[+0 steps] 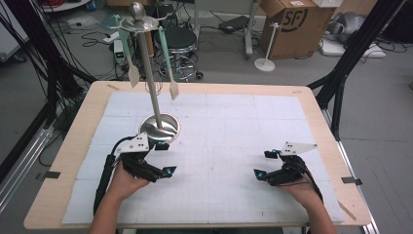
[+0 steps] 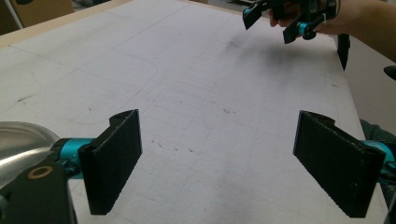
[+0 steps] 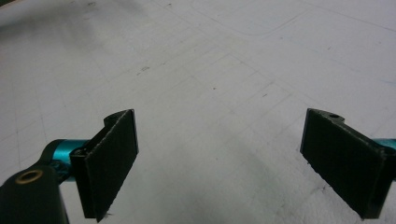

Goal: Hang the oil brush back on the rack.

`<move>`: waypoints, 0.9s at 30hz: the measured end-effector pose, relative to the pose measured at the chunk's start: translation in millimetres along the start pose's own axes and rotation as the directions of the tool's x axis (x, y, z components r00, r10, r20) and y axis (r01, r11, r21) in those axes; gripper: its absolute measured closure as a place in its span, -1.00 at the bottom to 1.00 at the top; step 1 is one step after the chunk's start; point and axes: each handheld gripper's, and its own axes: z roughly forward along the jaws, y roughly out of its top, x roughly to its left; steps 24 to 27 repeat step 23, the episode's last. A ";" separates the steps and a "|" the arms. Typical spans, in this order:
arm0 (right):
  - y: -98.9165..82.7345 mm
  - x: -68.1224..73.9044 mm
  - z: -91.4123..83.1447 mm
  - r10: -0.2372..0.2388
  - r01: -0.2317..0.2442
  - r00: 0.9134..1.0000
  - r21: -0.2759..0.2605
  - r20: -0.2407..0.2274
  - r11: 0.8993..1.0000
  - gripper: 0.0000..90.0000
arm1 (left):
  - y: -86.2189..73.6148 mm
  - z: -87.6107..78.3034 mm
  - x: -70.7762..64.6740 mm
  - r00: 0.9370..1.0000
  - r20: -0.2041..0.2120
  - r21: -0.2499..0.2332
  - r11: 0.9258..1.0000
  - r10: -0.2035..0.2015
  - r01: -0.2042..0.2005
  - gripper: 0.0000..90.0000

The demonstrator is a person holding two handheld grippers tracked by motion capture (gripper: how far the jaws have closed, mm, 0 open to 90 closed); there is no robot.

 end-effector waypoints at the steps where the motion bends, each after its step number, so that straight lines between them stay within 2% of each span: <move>1: 0.2 0.3 0.0 0.005 -0.005 1.000 -0.002 0.000 1.000 -0.75 | -0.1 0.1 -0.2 1.000 -0.001 0.001 1.000 0.000 0.000 -0.64; 14: 0.0 -1.0 2.5 -0.004 0.004 1.000 0.011 -0.008 1.000 -0.75 | -1.8 2.7 0.5 1.000 0.003 0.020 1.000 -0.004 0.004 -0.65; 18: 0.6 -3.0 -1.2 0.005 -0.005 1.000 -0.011 -0.005 1.000 -0.75 | -1.7 2.4 0.0 1.000 0.003 0.023 1.000 -0.002 0.002 -0.65; 27: 0.4 -1.8 -0.3 0.006 -0.006 1.000 -0.002 -0.007 1.000 -0.75 | -1.8 2.9 0.0 1.000 0.005 0.024 1.000 -0.002 0.002 -0.65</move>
